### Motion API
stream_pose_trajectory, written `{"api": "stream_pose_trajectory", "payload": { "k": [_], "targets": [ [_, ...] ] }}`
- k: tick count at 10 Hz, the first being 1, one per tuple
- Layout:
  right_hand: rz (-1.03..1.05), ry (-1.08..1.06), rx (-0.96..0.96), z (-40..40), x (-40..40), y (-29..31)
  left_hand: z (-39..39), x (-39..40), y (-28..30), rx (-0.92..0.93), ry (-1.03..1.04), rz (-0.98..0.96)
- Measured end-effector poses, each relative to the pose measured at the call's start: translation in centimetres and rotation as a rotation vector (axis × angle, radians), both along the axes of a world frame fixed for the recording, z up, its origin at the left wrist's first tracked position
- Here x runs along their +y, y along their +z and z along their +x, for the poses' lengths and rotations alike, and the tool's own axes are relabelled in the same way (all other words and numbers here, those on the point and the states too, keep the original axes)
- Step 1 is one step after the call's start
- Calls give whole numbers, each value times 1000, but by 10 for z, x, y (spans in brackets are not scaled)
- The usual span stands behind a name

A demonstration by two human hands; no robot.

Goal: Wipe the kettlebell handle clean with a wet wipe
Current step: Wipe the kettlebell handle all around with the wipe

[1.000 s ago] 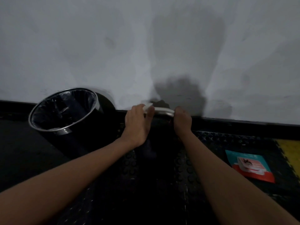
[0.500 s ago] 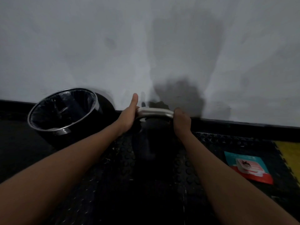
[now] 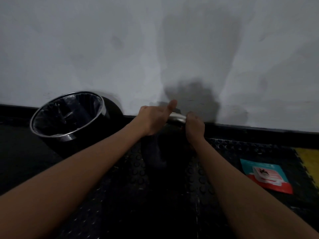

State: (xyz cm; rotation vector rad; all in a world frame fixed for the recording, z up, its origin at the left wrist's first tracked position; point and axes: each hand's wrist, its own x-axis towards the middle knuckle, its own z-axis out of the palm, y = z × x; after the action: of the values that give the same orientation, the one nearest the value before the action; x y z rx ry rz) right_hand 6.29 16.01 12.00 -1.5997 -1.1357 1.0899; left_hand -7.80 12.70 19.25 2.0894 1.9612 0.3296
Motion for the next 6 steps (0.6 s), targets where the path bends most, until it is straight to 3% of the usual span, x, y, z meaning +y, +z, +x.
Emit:
{"api": "stream_pose_trajectory", "payload": {
  "k": [1, 3, 4, 5, 6],
  "targets": [
    [-47, -46, 121, 0, -2, 3, -3, 2, -4, -181, 96, -91],
    [5, -4, 1, -2, 4, -5, -42, 14, -38, -894, 309, -269],
    [4, 0, -10, -2, 5, -5, -36, 3, -43, -828, 327, -130],
    [28, -11, -54, -2, 2, -2, -26, -17, -52, -262, 131, 271],
    [35, -7, -95, -2, 1, -1, -27, -23, -57, -31, 2, 446]
  ]
}}
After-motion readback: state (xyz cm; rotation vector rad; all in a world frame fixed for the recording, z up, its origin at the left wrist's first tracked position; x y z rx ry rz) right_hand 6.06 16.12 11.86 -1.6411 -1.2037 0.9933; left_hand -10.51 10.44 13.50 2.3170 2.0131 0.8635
